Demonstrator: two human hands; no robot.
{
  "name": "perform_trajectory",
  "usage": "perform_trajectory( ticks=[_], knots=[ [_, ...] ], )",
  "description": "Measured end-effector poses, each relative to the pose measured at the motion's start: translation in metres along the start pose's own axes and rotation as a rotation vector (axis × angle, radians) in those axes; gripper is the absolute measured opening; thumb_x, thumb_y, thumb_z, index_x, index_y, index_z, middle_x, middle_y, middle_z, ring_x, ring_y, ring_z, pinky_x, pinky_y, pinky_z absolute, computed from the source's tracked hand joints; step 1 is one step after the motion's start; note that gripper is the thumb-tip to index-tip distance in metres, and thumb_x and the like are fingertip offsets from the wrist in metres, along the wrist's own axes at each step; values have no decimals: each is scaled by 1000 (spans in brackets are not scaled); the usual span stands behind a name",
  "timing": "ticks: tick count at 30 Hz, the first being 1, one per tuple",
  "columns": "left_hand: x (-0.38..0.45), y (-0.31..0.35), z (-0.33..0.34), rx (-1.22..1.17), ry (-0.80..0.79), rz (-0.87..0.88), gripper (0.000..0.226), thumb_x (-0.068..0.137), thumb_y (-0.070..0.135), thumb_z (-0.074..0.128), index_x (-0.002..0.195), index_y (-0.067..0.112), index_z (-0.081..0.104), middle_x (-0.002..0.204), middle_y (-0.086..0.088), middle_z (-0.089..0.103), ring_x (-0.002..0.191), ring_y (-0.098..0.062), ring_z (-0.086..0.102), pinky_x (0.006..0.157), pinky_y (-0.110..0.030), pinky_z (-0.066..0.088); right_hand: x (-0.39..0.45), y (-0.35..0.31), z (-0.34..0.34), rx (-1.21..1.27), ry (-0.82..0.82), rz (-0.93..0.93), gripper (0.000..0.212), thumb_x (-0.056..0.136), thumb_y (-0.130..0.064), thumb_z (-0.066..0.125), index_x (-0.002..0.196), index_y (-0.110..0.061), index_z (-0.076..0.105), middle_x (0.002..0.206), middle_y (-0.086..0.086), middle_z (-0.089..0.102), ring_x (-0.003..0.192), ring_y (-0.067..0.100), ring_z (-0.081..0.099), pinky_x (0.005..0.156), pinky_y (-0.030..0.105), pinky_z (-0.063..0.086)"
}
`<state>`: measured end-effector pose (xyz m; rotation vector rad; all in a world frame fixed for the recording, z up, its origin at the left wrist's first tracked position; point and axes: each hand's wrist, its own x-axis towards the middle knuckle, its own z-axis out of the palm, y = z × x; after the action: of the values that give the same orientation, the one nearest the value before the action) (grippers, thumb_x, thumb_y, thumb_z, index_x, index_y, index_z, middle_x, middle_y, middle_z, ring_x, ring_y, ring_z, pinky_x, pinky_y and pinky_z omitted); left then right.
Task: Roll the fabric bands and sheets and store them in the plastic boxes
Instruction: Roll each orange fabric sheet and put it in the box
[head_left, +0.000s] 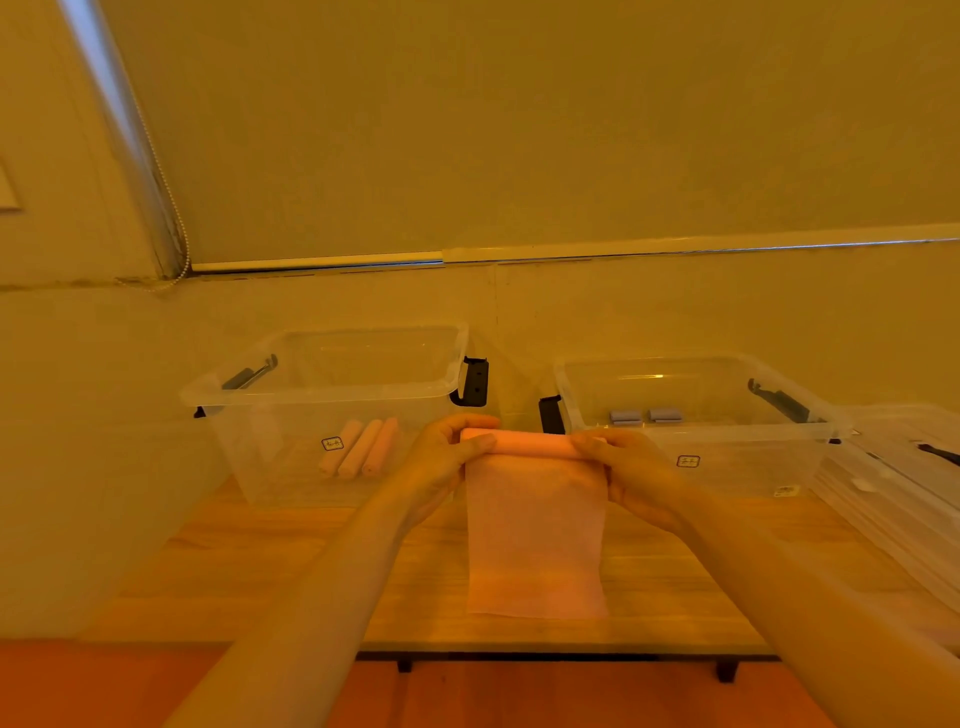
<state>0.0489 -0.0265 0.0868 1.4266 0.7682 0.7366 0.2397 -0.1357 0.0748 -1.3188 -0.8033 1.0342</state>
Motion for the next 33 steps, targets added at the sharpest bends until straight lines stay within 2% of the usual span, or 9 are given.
perform_trajectory(
  ticks=[6, 10, 14, 17, 20, 22, 24, 28, 33],
  knots=[
    [-1, 2, 9, 46, -9, -20, 49, 89, 17, 63, 134, 30, 47, 135, -5, 46, 112, -22, 53, 86, -35, 54, 4, 1, 5, -73, 31, -60, 21, 94, -18, 56, 115, -20, 61, 111, 6, 61, 102, 22, 62, 79, 33, 57],
    [-1, 4, 11, 144, -24, -3, 56, 90, 20, 62, 139, 34, 40, 142, -6, 39, 120, -25, 48, 98, -43, 49, 5, 3, 8, -82, 47, -77, 22, 95, -21, 55, 117, -22, 55, 116, 6, 56, 104, 23, 59, 79, 32, 55],
    [-4, 5, 10, 210, -62, -7, 56, 92, 26, 58, 143, 33, 35, 143, -4, 36, 121, -24, 47, 97, -39, 49, 5, 4, 7, -114, 50, -76, 25, 94, -22, 56, 119, -24, 53, 121, 9, 53, 107, 25, 58, 84, 37, 55],
    [-5, 4, 7, 331, -76, -24, 49, 95, 34, 53, 141, 30, 38, 140, -3, 42, 118, -21, 50, 95, -35, 49, 5, 7, 6, -152, 66, -97, 25, 93, -23, 58, 117, -27, 54, 124, 9, 52, 108, 26, 57, 82, 37, 55],
    [-5, 4, 6, 389, -76, -33, 37, 95, 36, 53, 130, 24, 51, 130, -3, 53, 108, -17, 54, 84, -26, 51, 7, 9, 3, -184, 89, -103, 31, 90, -24, 63, 119, -29, 55, 128, 7, 49, 112, 28, 55, 86, 41, 56],
    [-4, 3, 6, 350, -73, -24, 30, 93, 34, 55, 122, 24, 56, 124, -3, 57, 107, -17, 56, 87, -29, 51, 9, 10, 2, -140, 96, -58, 38, 88, -24, 66, 125, -24, 55, 125, 7, 51, 111, 28, 56, 87, 41, 55],
    [-4, 2, 5, 340, -70, 9, 26, 92, 33, 58, 118, 27, 58, 121, -1, 58, 108, -17, 56, 91, -34, 52, 7, 7, 2, -92, 68, -3, 35, 89, -25, 63, 122, -14, 59, 114, 9, 60, 102, 26, 61, 79, 37, 57],
    [-3, 0, 4, 288, -73, 40, 28, 89, 28, 64, 116, 32, 61, 123, 3, 56, 109, -18, 55, 90, -36, 53, 3, 2, 1, -96, 37, -10, 20, 91, -23, 60, 105, -10, 67, 97, 10, 66, 89, 24, 65, 67, 32, 57],
    [-3, 0, 5, 85, -92, -44, 42, 84, 16, 69, 121, 30, 56, 127, -1, 52, 114, -23, 54, 91, -40, 54, 4, 2, -3, -97, 84, -96, 25, 84, -16, 69, 109, -18, 67, 109, 8, 61, 100, 27, 61, 71, 34, 56]
  ],
)
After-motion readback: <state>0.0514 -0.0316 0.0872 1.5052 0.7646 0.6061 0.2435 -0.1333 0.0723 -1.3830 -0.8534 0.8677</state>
